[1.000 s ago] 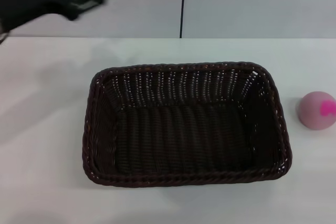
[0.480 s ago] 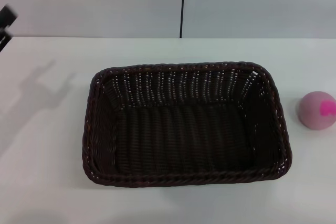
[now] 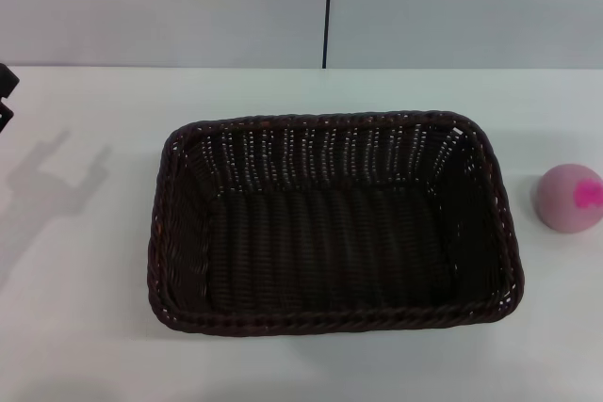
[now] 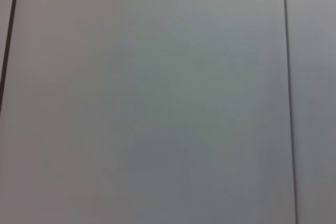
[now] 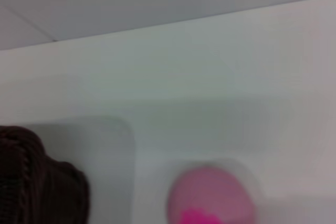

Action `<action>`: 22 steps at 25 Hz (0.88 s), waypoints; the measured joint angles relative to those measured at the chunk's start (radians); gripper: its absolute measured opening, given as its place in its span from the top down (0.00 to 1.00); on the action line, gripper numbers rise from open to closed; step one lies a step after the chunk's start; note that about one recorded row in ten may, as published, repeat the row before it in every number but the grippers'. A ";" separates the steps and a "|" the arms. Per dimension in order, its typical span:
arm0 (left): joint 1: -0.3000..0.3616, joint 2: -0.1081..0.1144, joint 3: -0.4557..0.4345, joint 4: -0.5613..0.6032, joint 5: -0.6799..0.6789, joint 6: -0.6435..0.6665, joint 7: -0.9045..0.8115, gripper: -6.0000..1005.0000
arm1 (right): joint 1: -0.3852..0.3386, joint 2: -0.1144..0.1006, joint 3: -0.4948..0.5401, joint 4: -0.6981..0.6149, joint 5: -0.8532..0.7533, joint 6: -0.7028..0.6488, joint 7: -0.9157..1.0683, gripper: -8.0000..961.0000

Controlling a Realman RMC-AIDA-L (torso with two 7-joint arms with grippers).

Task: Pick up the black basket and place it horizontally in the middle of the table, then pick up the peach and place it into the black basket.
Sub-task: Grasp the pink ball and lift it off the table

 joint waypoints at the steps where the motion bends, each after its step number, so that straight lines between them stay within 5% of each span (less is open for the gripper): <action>1: -0.002 0.001 0.000 -0.007 0.000 0.000 0.001 0.37 | 0.009 0.009 -0.029 0.054 0.013 0.045 -0.009 0.34; 10: -0.025 0.002 -0.036 -0.023 -0.002 -0.018 0.002 0.37 | 0.044 0.002 -0.081 0.228 0.022 0.173 -0.014 0.34; 22: -0.050 0.002 -0.047 -0.034 -0.001 -0.023 0.026 0.36 | 0.045 -0.004 -0.078 0.229 0.002 0.203 0.001 0.56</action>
